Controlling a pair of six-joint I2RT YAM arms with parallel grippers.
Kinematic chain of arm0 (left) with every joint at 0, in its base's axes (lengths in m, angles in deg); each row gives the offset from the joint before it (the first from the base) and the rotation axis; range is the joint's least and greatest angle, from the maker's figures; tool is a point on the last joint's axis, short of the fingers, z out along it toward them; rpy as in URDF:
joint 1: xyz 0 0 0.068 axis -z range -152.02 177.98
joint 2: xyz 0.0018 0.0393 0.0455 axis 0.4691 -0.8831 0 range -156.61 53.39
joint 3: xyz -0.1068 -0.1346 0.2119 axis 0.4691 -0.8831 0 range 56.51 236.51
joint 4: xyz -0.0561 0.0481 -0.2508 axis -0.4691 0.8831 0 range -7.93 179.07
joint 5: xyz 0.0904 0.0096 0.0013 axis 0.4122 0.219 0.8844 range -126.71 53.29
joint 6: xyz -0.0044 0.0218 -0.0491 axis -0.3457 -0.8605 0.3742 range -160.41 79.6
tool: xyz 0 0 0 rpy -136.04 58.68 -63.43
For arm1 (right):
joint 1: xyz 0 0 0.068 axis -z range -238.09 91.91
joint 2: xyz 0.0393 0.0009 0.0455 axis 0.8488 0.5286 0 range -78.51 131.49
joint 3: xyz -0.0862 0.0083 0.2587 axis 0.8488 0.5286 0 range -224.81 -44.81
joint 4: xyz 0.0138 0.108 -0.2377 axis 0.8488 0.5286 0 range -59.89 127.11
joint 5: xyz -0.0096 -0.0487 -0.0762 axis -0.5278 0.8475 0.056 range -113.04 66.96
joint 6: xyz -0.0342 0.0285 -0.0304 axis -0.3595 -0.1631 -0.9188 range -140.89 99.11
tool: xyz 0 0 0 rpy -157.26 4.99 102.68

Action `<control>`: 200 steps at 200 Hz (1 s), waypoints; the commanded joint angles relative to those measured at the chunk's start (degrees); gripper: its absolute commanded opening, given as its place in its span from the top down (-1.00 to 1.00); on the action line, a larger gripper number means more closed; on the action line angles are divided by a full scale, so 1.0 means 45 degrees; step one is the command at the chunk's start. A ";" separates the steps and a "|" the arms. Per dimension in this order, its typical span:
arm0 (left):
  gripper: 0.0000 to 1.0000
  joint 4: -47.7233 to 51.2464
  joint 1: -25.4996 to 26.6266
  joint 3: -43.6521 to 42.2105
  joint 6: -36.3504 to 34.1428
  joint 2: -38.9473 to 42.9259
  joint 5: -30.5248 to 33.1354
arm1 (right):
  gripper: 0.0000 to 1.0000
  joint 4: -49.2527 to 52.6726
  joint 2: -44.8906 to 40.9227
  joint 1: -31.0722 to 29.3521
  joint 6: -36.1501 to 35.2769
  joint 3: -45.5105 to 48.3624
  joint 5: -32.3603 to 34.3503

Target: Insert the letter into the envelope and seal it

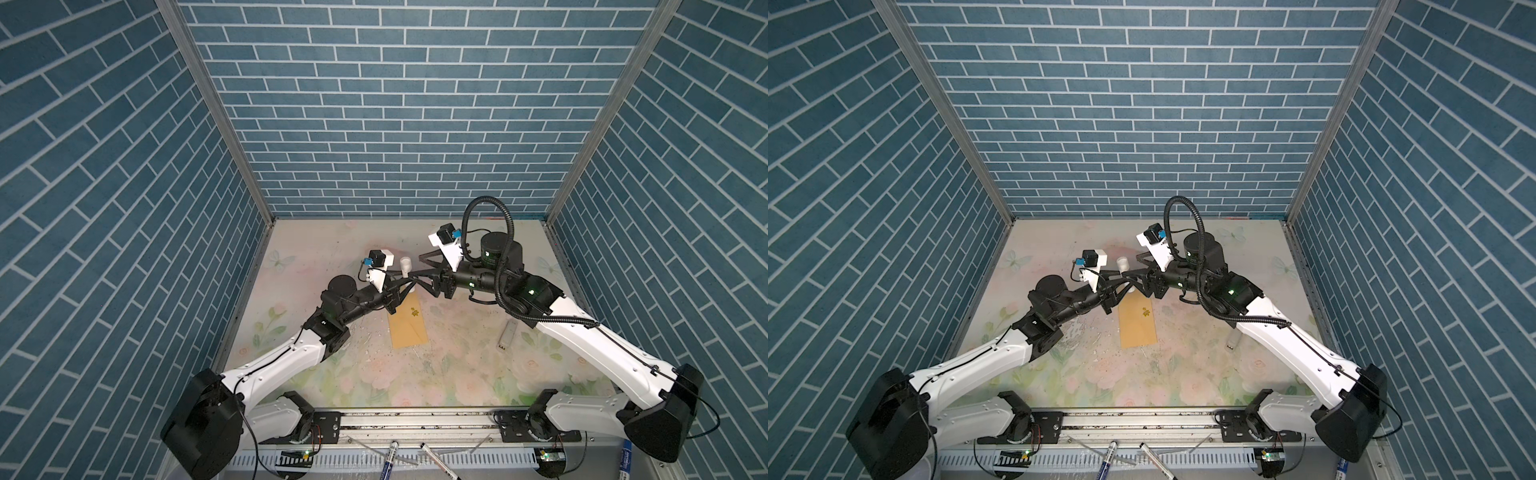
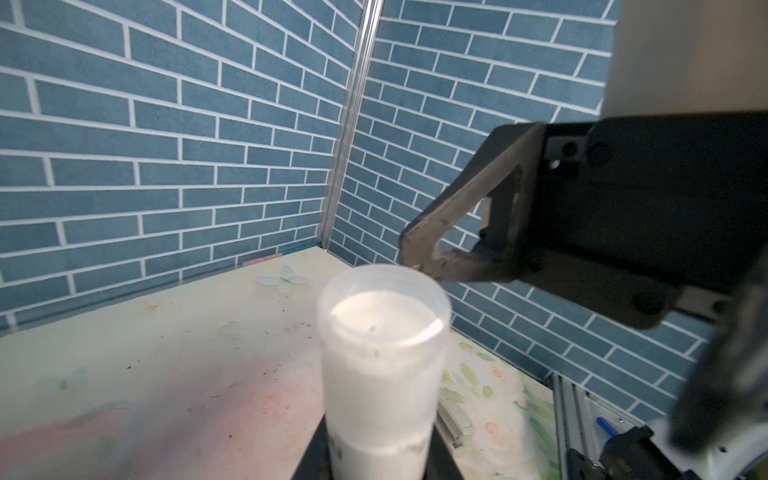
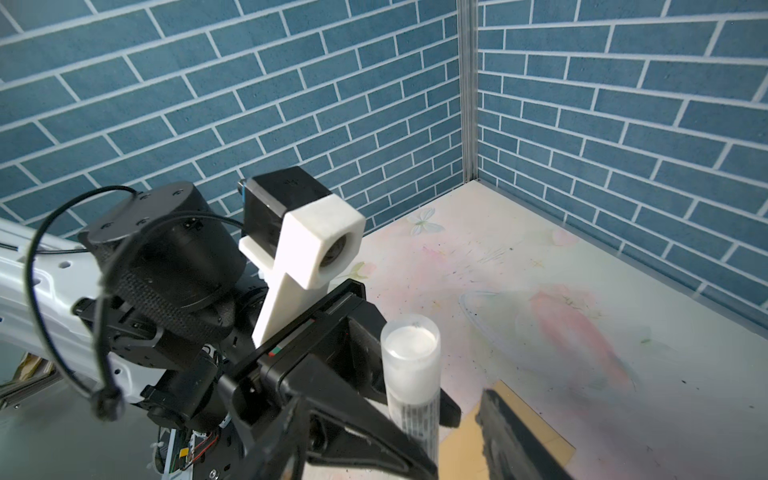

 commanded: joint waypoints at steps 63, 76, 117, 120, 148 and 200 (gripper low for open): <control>1.00 -0.0431 0.0031 0.0316 0.0224 0.0066 -0.0504 | -0.16 -0.0254 0.1192 0.0272 0.1197 -0.0911 -0.1081; 1.00 -0.0430 0.0030 0.0333 0.0168 0.0098 -0.0503 | -0.11 -0.0188 0.1387 0.0300 0.1355 -0.1024 -0.1415; 1.00 -0.0472 0.0029 0.0353 -0.0021 0.0084 -0.0446 | 0.19 -0.0006 0.1902 0.0355 0.1838 -0.1293 -0.2401; 1.00 -0.0460 0.0026 0.0368 -0.0042 0.0070 -0.0428 | 0.23 0.0002 0.1927 0.0368 0.1855 -0.1301 -0.2431; 1.00 -0.0418 0.0032 0.0377 -0.0141 0.0041 -0.0259 | 0.59 -0.0028 0.2031 0.0370 0.1991 -0.1326 -0.2550; 0.72 0.0271 0.0011 0.0411 -0.0634 0.0029 0.0535 | 1.00 0.0143 0.1714 0.0387 0.1745 -0.1323 -0.1569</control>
